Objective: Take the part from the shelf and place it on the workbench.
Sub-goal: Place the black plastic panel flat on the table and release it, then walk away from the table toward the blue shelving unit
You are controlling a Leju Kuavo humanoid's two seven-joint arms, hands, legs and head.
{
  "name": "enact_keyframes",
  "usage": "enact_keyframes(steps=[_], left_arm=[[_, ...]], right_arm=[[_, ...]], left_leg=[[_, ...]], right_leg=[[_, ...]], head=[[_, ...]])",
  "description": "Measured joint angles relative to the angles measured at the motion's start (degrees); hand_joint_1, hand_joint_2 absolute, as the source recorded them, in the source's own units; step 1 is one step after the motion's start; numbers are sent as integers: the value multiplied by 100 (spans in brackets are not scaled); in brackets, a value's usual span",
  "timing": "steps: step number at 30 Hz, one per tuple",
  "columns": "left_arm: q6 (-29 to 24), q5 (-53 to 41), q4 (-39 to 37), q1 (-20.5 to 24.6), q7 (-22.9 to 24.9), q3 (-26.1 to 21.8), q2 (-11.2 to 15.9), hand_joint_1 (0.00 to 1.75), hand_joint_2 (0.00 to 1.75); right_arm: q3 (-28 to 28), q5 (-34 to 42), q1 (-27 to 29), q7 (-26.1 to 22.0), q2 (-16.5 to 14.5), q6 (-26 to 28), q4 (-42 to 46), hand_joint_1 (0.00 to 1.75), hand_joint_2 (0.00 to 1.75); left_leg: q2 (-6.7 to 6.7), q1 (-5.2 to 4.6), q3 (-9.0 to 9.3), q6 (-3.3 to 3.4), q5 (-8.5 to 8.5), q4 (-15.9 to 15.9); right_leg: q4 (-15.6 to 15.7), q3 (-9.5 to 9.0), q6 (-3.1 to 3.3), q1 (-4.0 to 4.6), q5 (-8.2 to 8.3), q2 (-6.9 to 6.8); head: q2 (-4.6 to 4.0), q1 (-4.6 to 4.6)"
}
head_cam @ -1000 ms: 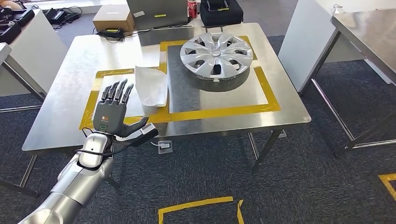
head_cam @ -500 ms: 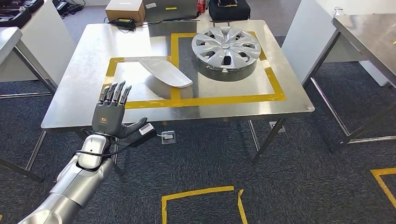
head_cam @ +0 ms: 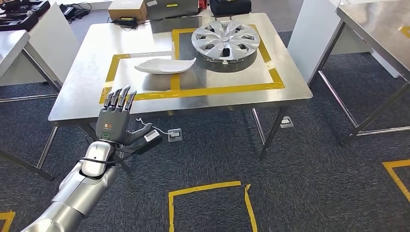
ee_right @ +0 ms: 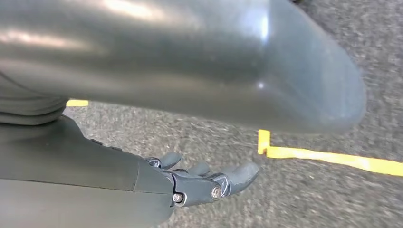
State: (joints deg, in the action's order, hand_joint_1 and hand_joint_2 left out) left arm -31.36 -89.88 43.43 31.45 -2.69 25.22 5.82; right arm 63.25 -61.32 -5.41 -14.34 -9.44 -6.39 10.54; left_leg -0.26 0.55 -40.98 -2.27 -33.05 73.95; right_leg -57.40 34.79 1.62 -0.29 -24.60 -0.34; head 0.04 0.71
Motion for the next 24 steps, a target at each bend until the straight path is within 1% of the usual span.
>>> enact_keyframes(steps=[1,2,3,4,5,6,7,8,9,10,11,12,13,14,15,16,17,18,19,20,21,22,23,24], left_arm=[[-1,0,-8,-7,-5,0,2,0,0],[-1,0,-15,-10,-12,0,3,0,0],[-2,0,-20,-7,-21,0,3,0,0],[-3,0,-21,2,-30,0,1,0,0],[-4,1,-23,12,-33,0,-3,0,0],[-6,1,-27,23,-35,0,-6,0,0],[-6,2,-34,31,-34,0,-10,0,0],[-6,2,-45,34,-31,0,-15,0,0],[-4,2,-56,39,-31,0,-21,0,0],[-3,2,-66,42,-28,0,-28,0,0],[-4,1,-75,46,-19,0,-34,0,0],[-6,1,-84,51,-5,0,-37,0,0],[-11,0,-94,51,10,0,-38,0,0],[-18,1,-107,48,25,0,-38,0,0],[-24,1,-122,43,35,0,-37,0,0],[-29,2,-138,38,40,0,-36,0,0],[-33,2,-152,34,44,-1,-35,0,0],[-35,2,-162,33,46,-1,-34,0,0],[-36,2,-167,34,46,-2,-34,0,0],[-36,2,-170,38,46,-4,-34,0,0],[-32,2,-174,45,43,-7,-34,0,0],[-28,2,-181,52,39,-9,-34,0,0],[-24,2,-192,55,36,-10,-33,0,0],[-20,2,-205,55,33,-11,-32,0,0]], right_arm=[[0,-1,1,9,-1,0,0,0,0],[0,0,0,18,-1,-1,0,0,0],[0,2,-2,23,-1,-2,0,0,0],[0,4,-4,26,-1,-3,0,0,0],[0,8,-5,25,-2,-7,0,0,0],[0,10,-6,23,-3,-11,0,0,0],[0,12,-4,21,-4,-16,0,0,0],[0,13,4,21,-5,-21,0,0,0],[1,13,12,20,-7,-25,0,0,0],[1,13,22,21,-7,-28,0,0,0],[2,13,30,22,-8,-32,0,0,0],[2,12,32,23,-9,-33,0,0,0],[2,11,32,25,-10,-35,0,0,0],[2,11,30,26,-11,-37,0,0,0],[2,10,29,27,-11,-36,0,0,0],[2,10,29,28,-11,-36,0,0,0],[2,10,27,31,-11,-35,0,0,0],[2,9,22,35,-11,-34,0,0,0],[2,8,12,39,-11,-35,0,0,0],[1,8,-1,43,-11,-36,0,0,0],[0,8,-10,45,-11,-39,0,0,0],[0,8,-16,51,-12,-43,0,0,0],[0,7,-14,59,-14,-46,-1,0,0],[0,5,-13,65,-16,-50,-1,0,0]], left_leg=[[1,4,94,-9,112,47],[1,9,281,-14,282,-96],[0,16,546,-16,390,-405],[-4,10,859,-11,378,-829],[-11,-1,1098,20,310,-1184],[-19,-14,1243,56,220,-1444],[-25,-36,1292,107,176,-1573],[-22,-42,1239,169,218,-1578],[-9,-39,1189,220,274,-1585],[6,-35,1129,276,343,-1586],[19,-26,1057,322,423,-1593],[27,-22,972,351,507,-1589],[27,-25,871,366,593,-1584],[27,-29,765,368,678,-1577],[27,-34,652,366,761,-1565],[28,-37,542,358,838,-1551],[27,-38,432,346,913,-1535],[27,-38,336,331,986,-1517],[26,-41,258,307,1051,-1503],[28,-41,211,278,1112,-1498],[32,-38,194,245,1171,-1507],[37,-33,190,207,1235,-1531],[39,-30,191,169,1307,-1569],[36,-24,177,134,1336,-1592]], right_leg=[[-16,103,-12,-4,68,-6],[-35,200,-27,-9,132,-10],[-58,285,-50,-14,193,-13],[-80,356,-80,-13,251,-12],[-86,400,-114,-10,313,-12],[-83,425,-148,-6,376,-11],[-65,440,-184,-5,441,-8],[-39,448,-221,-10,508,-1],[-44,474,-254,-23,506,8],[-118,520,-286,-32,386,18],[-302,590,-313,-40,148,25],[-616,682,-333,-49,-189,28],[-1011,771,-349,-48,-511,28],[-1400,832,-361,-50,-720,28],[-1690,834,-363,-50,-776,29],[-1807,752,-357,-48,-690,29],[-1723,569,-341,-45,-534,29],[-1452,287,-313,-39,-408,31],[-1022,-63,-276,-24,-423,34],[-607,-375,-242,-5,-509,37],[-284,-589,-211,17,-615,42],[-93,-689,-181,39,-692,45],[-46,-669,-150,42,-653,46],[-27,-613,-108,34,-581,34]], head=[[0,-1],[0,-1],[0,-1],[0,-2],[0,-1],[0,-4],[1,-7],[1,-10],[1,-15],[1,-11],[1,-4],[1,5],[1,13],[1,17],[1,17],[1,19],[1,19],[1,19],[1,19],[1,14],[1,18],[2,24],[2,29],[1,39]])
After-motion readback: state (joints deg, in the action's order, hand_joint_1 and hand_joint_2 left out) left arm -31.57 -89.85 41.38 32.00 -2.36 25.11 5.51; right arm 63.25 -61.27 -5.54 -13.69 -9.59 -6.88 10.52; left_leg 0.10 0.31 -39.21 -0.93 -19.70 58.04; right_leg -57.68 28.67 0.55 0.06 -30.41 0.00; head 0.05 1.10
